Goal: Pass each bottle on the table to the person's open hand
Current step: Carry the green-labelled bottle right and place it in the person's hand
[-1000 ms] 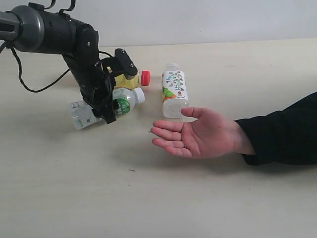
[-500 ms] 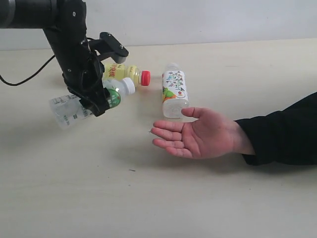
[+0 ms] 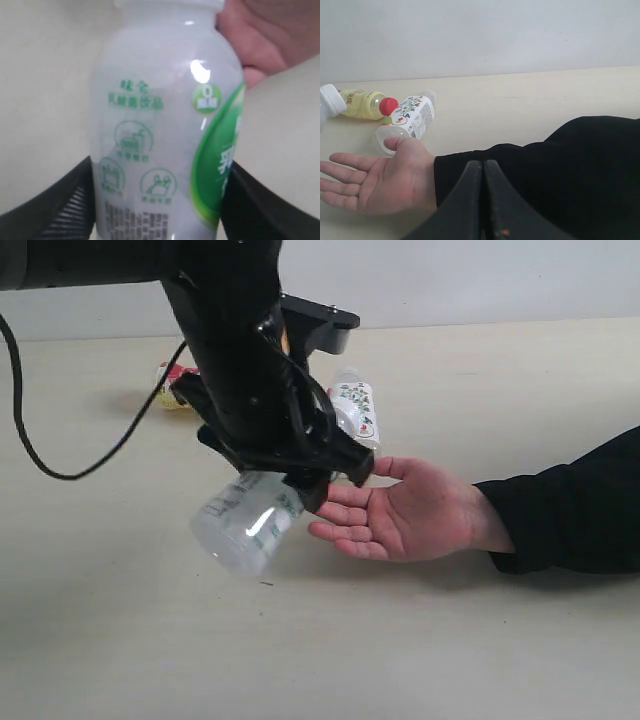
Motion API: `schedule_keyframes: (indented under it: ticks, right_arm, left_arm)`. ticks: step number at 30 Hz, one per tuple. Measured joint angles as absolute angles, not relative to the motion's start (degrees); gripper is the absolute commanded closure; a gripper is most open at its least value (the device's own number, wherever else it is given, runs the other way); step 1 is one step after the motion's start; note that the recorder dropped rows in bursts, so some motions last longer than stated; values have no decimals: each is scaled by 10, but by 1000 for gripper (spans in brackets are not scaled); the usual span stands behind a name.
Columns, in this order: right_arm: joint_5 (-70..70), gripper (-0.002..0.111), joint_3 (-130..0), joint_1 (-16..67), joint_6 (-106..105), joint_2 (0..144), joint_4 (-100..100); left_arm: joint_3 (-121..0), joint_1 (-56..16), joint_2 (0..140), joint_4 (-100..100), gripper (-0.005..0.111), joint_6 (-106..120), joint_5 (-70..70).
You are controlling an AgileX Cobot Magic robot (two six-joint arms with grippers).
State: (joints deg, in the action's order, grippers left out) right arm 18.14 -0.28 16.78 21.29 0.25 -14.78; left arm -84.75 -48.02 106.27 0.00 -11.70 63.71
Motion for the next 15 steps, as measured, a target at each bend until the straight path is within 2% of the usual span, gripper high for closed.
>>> schedule_keyframes:
  ticks: [7, 15]
  right_arm:
    - [181, 108, -3, 168, 213, 3, -148]
    - [181, 108, -3, 168, 213, 3, -148]
  left_arm:
    - [-856, -510, 1064, -95, 107, -247, 603]
    - [-857, -510, 1092, -198, 107, -309, 467]
